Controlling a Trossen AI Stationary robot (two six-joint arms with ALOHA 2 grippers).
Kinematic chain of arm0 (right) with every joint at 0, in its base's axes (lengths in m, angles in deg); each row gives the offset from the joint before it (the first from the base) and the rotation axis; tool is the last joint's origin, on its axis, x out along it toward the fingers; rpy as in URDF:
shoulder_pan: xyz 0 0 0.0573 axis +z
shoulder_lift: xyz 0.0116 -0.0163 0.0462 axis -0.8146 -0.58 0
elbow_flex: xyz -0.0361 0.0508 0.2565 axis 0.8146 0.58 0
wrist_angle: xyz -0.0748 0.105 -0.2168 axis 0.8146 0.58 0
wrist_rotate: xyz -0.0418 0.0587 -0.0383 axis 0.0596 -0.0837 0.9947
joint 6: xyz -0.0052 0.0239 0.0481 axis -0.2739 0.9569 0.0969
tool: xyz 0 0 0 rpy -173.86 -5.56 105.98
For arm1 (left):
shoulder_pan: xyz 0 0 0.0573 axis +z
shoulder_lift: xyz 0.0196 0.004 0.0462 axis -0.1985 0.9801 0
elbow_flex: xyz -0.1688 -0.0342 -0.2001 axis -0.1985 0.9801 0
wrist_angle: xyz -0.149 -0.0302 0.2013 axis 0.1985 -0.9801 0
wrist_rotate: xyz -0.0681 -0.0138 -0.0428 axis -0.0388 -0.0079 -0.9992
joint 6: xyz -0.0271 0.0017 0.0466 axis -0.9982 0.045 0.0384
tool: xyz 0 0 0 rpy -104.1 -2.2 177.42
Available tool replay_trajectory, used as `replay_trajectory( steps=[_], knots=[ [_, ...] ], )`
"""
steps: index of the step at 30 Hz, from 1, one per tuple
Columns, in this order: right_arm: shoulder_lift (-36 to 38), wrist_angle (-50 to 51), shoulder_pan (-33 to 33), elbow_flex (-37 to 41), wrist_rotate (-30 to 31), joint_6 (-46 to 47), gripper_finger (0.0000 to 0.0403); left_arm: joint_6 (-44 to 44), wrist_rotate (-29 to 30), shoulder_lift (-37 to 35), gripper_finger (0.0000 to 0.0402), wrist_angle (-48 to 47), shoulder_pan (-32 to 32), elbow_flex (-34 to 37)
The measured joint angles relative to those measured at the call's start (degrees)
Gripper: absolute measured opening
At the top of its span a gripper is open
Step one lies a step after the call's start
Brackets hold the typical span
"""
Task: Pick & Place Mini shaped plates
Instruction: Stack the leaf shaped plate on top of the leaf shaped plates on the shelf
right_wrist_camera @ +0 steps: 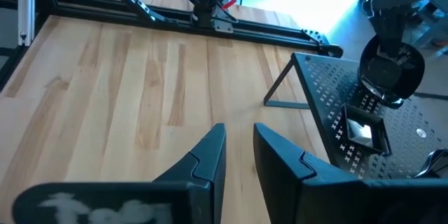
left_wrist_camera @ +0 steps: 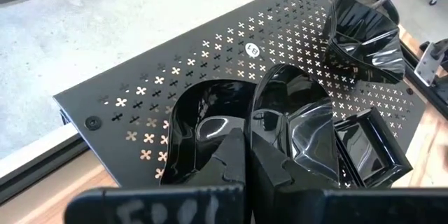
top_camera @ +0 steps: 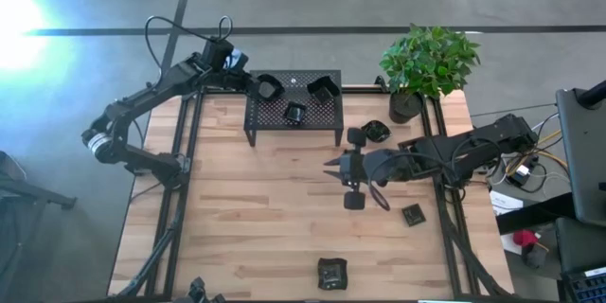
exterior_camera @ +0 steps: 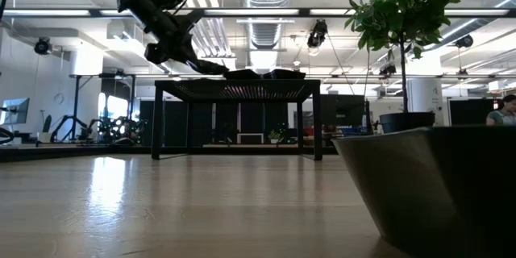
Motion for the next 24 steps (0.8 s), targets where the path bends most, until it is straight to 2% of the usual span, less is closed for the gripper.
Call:
replay_trajectory(
  steps=[17,24],
  knots=[
    [0.0,0.0,0.0,-2.0,0.0,0.2,0.0073,0.2,0.8,2.8,0.0001,1.1,0.0,0.0],
    [0.0,0.0,0.0,-2.3,-0.1,0.3,0.0077,0.2,0.8,2.7,0.0035,0.8,0.0,0.0]
  ],
)
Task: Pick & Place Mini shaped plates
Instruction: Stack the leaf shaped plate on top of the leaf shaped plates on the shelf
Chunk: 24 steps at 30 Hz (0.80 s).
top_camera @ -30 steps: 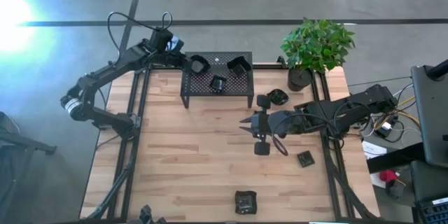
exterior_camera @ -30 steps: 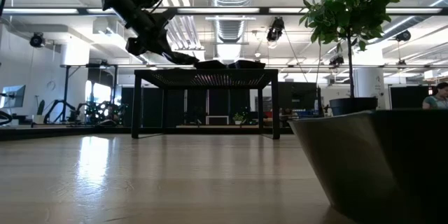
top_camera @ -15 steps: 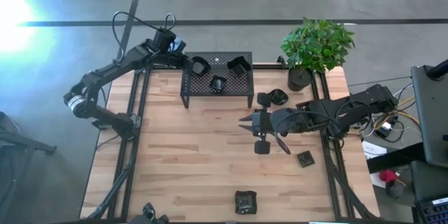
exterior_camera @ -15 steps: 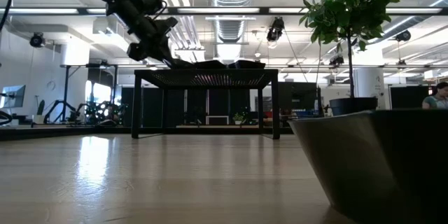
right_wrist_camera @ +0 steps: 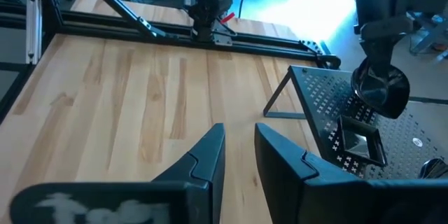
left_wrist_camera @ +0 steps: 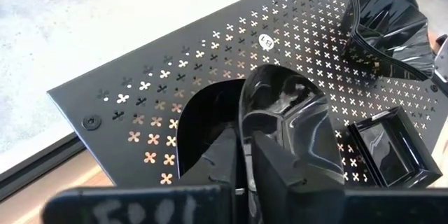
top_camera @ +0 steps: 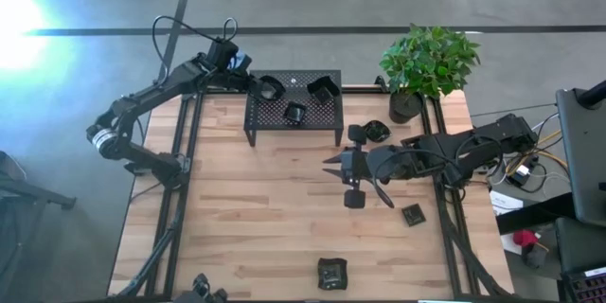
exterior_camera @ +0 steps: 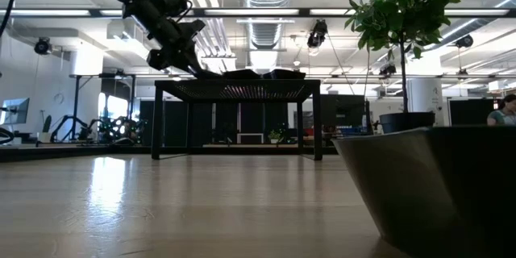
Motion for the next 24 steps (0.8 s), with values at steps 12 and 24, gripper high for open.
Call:
replay_trajectory(
  steps=[12,24],
  knots=[
    [0.0,0.0,0.0,0.0,0.0,0.2,0.0071,1.3,0.4,0.0,0.0076,-0.1,0.4,-1.7],
    [0.0,0.1,0.0,0.0,0.0,0.1,0.0078,1.7,0.4,-0.1,0.0076,-1.1,0.4,-6.4]
  ],
)
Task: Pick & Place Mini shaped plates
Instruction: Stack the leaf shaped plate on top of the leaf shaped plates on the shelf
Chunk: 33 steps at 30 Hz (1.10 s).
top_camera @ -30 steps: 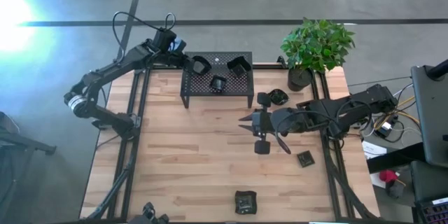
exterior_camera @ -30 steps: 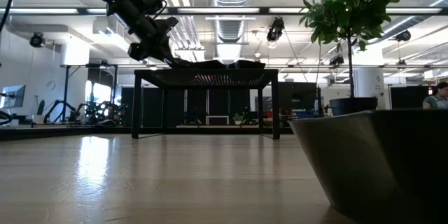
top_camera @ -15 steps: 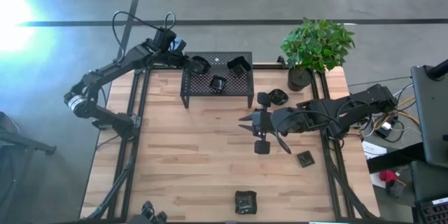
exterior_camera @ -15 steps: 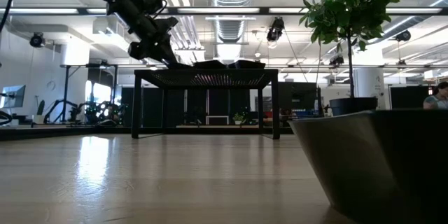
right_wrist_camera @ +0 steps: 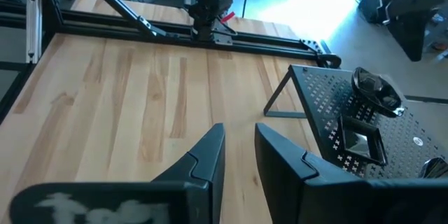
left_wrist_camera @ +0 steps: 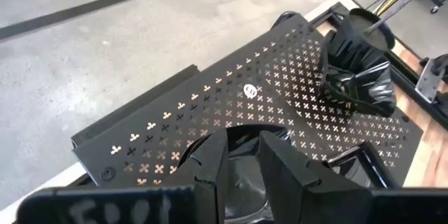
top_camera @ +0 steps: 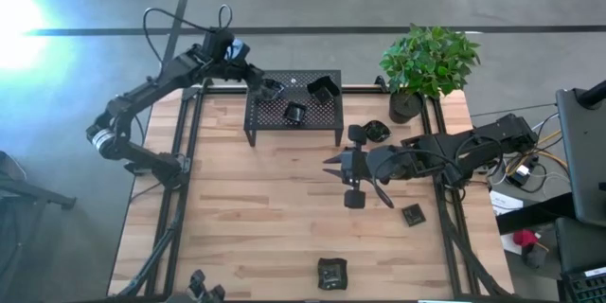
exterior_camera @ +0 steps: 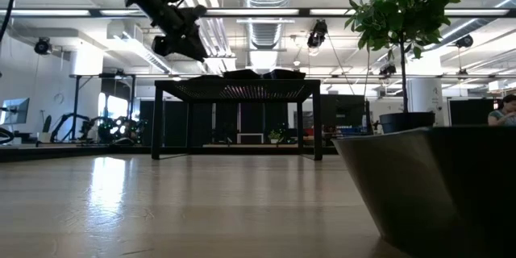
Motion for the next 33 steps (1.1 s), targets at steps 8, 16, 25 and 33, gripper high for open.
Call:
replay_trajectory(
  steps=[8,16,25,33],
  knots=[
    [0.3,6.0,0.0,0.0,0.0,6.3,0.0068,5.5,-3.9,-3.2,0.0076,-6.3,-2.3,-4.1],
    [0.4,14.5,-1.2,1.1,0.0,15.8,0.0073,6.3,-3.0,-11.9,0.0076,-6.7,-12.5,-1.8],
    [0.3,18.6,0.0,3.1,-10.6,19.1,0.0069,11.1,3.5,-18.1,0.0076,-6.7,-33.1,2.8],
    [0.3,18.0,4.8,7.9,-13.0,18.2,0.0067,12.4,16.6,-17.8,0.0076,-5.0,-53.0,6.4]
  ],
)
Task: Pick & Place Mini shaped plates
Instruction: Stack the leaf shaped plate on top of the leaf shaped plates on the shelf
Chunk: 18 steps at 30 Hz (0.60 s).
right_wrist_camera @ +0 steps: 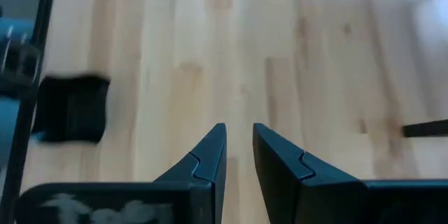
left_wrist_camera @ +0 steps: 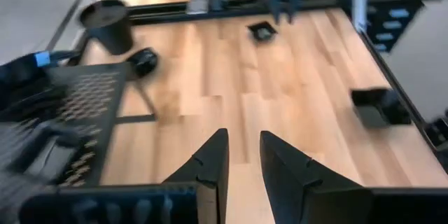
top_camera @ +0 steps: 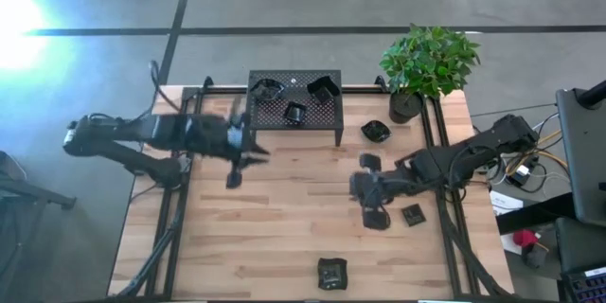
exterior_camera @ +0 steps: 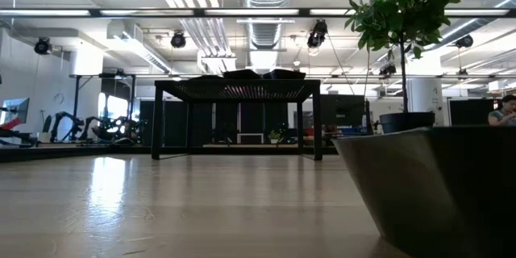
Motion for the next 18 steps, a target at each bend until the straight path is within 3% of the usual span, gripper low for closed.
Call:
replay_trajectory(
  steps=[4,9,18],
  knots=[
    [0.0,-2.4,3.1,2.8,1.6,-0.3,0.0063,-0.7,5.5,1.7,0.0076,3.1,-7.9,2.4],
    [0.0,-2.3,3.9,6.3,11.2,2.7,0.0065,-4.7,12.5,4.0,0.0076,4.6,-14.3,3.5],
    [0.0,-2.1,-4.2,16.3,13.1,8.6,0.0064,-8.1,14.9,6.9,0.0076,6.4,-19.8,3.7]
  ],
)
